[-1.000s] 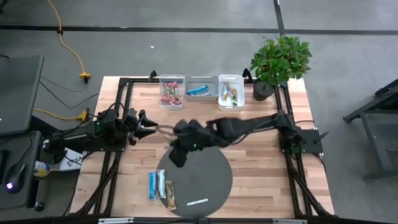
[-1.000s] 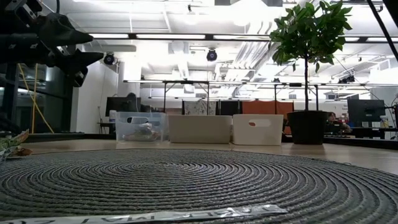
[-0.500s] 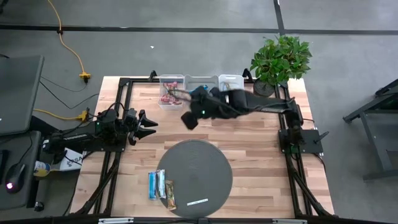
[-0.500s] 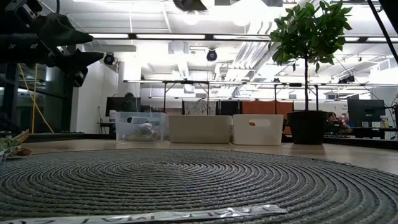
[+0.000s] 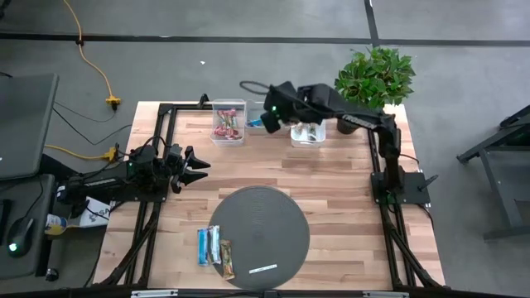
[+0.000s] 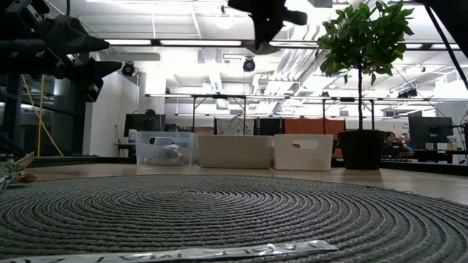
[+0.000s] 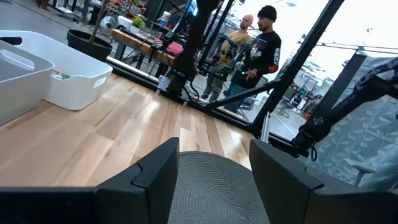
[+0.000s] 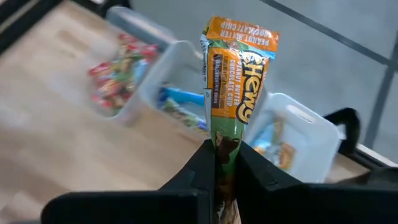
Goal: Pick and place Granola Bars by type
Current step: Put the orange granola bar into the white bin, then put the blue granola bar into the gray bin
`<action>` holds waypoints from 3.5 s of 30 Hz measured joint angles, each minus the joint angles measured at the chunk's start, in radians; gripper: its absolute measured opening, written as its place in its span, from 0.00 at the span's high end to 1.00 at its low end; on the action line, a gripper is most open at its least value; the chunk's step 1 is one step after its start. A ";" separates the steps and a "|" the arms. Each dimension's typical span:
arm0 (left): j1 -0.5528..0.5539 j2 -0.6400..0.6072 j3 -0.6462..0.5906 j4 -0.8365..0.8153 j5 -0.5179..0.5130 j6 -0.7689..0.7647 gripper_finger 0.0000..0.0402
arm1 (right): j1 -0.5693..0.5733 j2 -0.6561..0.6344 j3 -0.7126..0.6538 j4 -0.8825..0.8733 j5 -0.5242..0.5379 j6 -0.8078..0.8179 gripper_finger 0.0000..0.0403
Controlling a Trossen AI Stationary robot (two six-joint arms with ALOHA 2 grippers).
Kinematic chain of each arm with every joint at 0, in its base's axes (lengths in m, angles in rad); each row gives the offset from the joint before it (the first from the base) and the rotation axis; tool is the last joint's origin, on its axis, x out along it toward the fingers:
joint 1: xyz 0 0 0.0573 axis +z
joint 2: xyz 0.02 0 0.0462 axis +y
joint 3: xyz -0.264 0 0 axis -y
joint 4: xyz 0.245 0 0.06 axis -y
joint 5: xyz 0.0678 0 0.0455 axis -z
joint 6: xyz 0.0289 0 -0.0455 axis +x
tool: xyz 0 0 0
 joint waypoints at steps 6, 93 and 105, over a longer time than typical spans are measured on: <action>0.000 0.000 0.000 0.000 0.000 0.000 0.52 | -0.070 0.020 0.000 -0.008 -0.003 0.034 0.93; 0.000 0.000 0.000 0.000 0.000 0.000 0.52 | -0.207 0.336 0.039 -0.075 -0.061 0.069 0.59; 0.000 0.000 0.000 0.000 0.000 0.000 0.52 | -0.058 0.218 -0.019 0.277 -0.338 -0.026 0.59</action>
